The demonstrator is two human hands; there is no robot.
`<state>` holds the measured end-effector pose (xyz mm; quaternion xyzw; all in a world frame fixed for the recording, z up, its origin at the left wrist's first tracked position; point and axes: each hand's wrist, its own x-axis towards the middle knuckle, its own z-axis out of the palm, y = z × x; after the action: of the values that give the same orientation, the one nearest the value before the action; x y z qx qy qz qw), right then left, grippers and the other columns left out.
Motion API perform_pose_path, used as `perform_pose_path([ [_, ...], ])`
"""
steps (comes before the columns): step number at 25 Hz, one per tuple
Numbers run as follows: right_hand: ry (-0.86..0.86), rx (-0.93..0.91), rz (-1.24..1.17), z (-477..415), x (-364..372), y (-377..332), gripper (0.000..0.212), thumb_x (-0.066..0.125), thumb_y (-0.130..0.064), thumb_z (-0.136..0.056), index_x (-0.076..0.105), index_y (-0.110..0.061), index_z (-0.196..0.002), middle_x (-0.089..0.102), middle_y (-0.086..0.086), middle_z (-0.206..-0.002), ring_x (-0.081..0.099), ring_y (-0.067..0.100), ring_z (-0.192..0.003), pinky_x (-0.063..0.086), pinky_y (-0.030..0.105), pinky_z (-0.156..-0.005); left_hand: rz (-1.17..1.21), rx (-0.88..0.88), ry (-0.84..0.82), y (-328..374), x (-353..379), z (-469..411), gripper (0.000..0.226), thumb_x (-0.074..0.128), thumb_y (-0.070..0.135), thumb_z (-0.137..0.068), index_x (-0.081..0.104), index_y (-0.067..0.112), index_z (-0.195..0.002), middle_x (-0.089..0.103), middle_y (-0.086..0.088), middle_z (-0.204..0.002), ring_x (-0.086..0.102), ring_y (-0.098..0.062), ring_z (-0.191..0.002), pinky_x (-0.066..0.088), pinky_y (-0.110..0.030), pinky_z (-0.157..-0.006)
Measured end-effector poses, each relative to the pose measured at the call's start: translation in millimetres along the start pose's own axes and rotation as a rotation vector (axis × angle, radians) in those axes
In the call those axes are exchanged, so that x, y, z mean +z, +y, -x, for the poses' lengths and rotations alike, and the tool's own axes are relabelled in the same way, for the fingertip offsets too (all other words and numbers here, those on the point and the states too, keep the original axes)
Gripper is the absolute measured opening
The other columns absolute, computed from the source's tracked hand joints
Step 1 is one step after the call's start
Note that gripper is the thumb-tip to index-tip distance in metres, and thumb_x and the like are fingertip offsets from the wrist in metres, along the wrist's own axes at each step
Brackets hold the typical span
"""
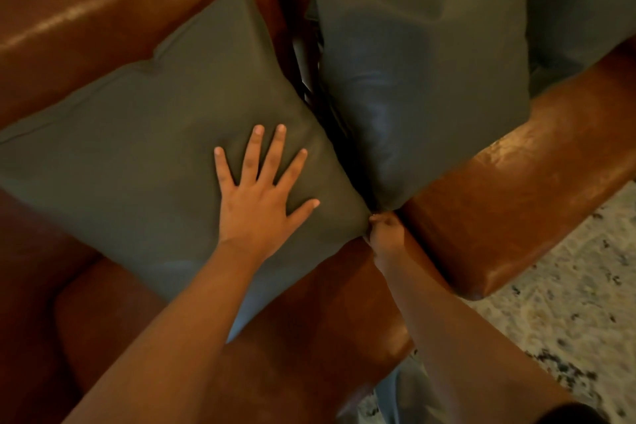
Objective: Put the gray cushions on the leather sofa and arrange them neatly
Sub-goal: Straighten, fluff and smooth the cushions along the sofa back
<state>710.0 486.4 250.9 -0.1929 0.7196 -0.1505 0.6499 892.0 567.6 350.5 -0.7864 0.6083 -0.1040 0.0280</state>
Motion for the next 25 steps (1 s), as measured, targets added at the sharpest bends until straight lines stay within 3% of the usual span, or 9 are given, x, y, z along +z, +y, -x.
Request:
perform_pose_path([
  [4,-0.045,0.010,0.026,-0.1,1.8,-3.8,0.022,0.039,0.004,-0.100,0.055,-0.010,-0.103,0.052,0.007,-0.102,0.055,0.026,-0.096,0.048,0.040,-0.093,-0.017,-0.001,-0.005,-0.9,-0.8,1.0,0.073,0.037,0.072,-0.088,0.031,0.033,-0.149,0.006,-0.004,-0.164,-0.002,-0.029,-0.150,-0.011,-0.065,-0.110],
  [8,0.011,0.126,0.001,-5.2,10.0,-10.3,0.036,0.042,-0.010,-0.102,0.047,-0.011,-0.138,0.051,0.010,-0.130,0.053,0.028,-0.111,0.044,0.033,-0.085,-0.043,0.037,-0.034,-5.1,-0.1,-3.9,0.074,0.032,0.075,-0.088,0.030,0.035,-0.150,0.006,-0.003,-0.163,-0.002,-0.028,-0.150,-0.013,-0.064,-0.110],
  [10,-0.008,0.075,0.192,-1.8,10.7,-10.0,0.039,0.039,-0.014,-0.104,0.041,-0.012,-0.144,0.047,0.015,-0.138,0.055,0.021,-0.104,0.046,0.031,-0.088,-0.040,0.037,-0.048,-5.9,0.7,-3.0,0.073,0.031,0.075,-0.088,0.030,0.035,-0.150,0.007,-0.003,-0.164,-0.002,-0.027,-0.150,-0.014,-0.064,-0.110],
  [12,0.048,-0.272,0.611,11.3,12.0,-3.7,0.041,0.037,-0.013,-0.104,0.039,-0.010,-0.145,0.043,0.016,-0.145,0.053,0.016,-0.098,0.043,0.035,-0.096,0.000,0.038,-0.044,-6.3,-1.4,-2.1,0.068,0.033,0.069,-0.091,0.032,0.033,-0.149,0.010,-0.003,-0.163,0.001,-0.027,-0.150,-0.014,-0.063,-0.112],
  [13,0.102,-0.576,0.765,22.1,14.3,0.0,0.042,0.039,-0.013,-0.102,0.040,-0.011,-0.144,0.041,0.016,-0.147,0.051,0.022,-0.112,0.039,0.040,-0.104,0.030,0.038,-0.026,-7.3,-3.8,0.0,0.063,0.034,0.062,-0.094,0.034,0.031,-0.149,0.012,-0.003,-0.163,0.003,-0.026,-0.150,-0.013,-0.061,-0.113],
  [15,0.056,-1.125,0.805,50.1,26.1,1.0,0.046,0.046,-0.018,-0.099,0.041,-0.012,-0.145,0.036,0.012,-0.153,0.034,0.029,-0.140,0.028,0.043,-0.115,0.094,-0.002,0.043,-10.5,-9.0,7.0,0.055,0.037,0.048,-0.098,0.037,0.024,-0.148,0.017,-0.005,-0.162,0.009,-0.023,-0.150,-0.006,-0.055,-0.116],
  [17,-0.124,-1.514,0.869,75.8,49.8,-14.7,0.054,0.046,-0.034,-0.099,0.034,-0.015,-0.149,0.028,0.009,-0.158,0.020,0.028,-0.149,0.016,0.043,-0.120,0.114,-0.172,0.127,-22.5,-13.6,19.4,0.054,0.039,0.044,-0.099,0.037,0.022,-0.148,0.019,-0.007,-0.161,0.013,-0.023,-0.149,0.002,-0.053,-0.117],
  [20,-0.286,-1.833,1.093,107.1,95.9,-50.1,0.064,0.040,-0.050,-0.098,0.024,-0.022,-0.153,0.013,0.004,-0.162,0.006,0.029,-0.151,0.005,0.056,-0.120,0.108,-0.456,0.160,-51.8,-17.5,37.6,0.062,0.034,0.054,-0.096,0.028,0.026,-0.151,0.017,-0.009,-0.161,0.009,-0.029,-0.149,0.001,-0.057,-0.116],
  [25,-0.272,-2.038,1.384,105.9,146.8,-89.7,0.070,0.033,-0.066,-0.094,0.020,-0.032,-0.154,0.006,0.001,-0.163,-0.002,0.031,-0.151,0.001,0.066,-0.115,0.086,-0.547,0.123,-76.1,-11.5,33.6,0.070,0.030,0.057,-0.094,0.015,0.024,-0.154,0.006,-0.007,-0.163,0.002,-0.028,-0.150,-0.001,-0.060,-0.115],
])
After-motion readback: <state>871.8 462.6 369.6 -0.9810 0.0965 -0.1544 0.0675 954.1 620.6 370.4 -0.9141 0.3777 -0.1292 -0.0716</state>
